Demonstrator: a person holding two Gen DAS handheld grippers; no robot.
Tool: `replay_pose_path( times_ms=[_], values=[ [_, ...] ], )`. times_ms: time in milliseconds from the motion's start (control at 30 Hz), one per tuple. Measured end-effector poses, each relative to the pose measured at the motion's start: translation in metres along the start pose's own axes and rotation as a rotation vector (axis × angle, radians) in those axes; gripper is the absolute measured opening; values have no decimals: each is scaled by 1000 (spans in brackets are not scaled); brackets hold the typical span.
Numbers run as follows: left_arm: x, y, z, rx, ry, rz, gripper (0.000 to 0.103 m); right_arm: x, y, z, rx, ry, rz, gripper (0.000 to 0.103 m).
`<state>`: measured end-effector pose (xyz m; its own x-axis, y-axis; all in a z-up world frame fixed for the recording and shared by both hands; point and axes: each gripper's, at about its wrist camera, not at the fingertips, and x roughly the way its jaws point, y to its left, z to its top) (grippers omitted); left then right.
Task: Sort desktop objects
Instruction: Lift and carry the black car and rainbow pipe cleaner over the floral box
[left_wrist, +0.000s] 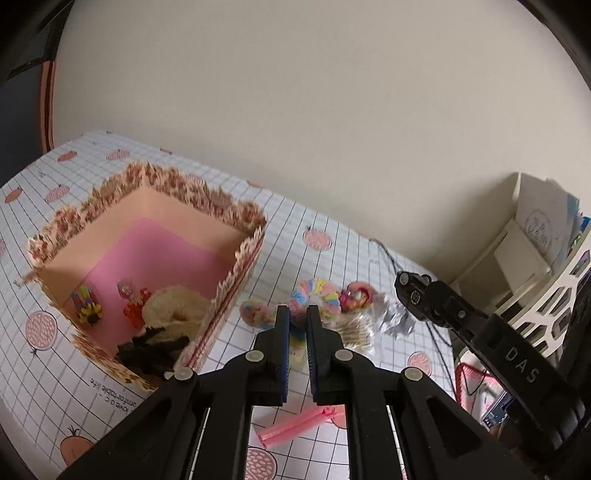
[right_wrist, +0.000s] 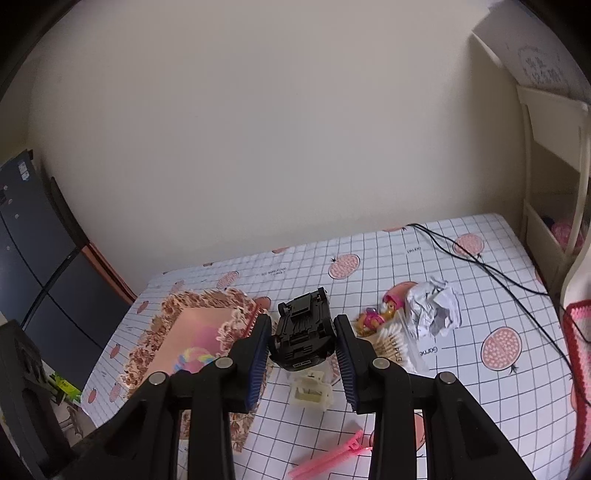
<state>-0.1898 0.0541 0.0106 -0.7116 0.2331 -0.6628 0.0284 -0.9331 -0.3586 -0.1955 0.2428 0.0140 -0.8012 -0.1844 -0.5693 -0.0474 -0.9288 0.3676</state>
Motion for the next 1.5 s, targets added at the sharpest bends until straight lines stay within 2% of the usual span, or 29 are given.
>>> replay_pose_path(
  times_ms=[400,1033,1500],
  values=[
    [-22,20,11,-30,-58,4,9,12,27,-11,-22,27,23,37],
    [-61,121,34,-172,-144,81,8,39,109,-38,-139,60,80,37],
    [-73,164,34,-255,-168,88,8,54,159,-54,-225,85,124,37]
  ],
)
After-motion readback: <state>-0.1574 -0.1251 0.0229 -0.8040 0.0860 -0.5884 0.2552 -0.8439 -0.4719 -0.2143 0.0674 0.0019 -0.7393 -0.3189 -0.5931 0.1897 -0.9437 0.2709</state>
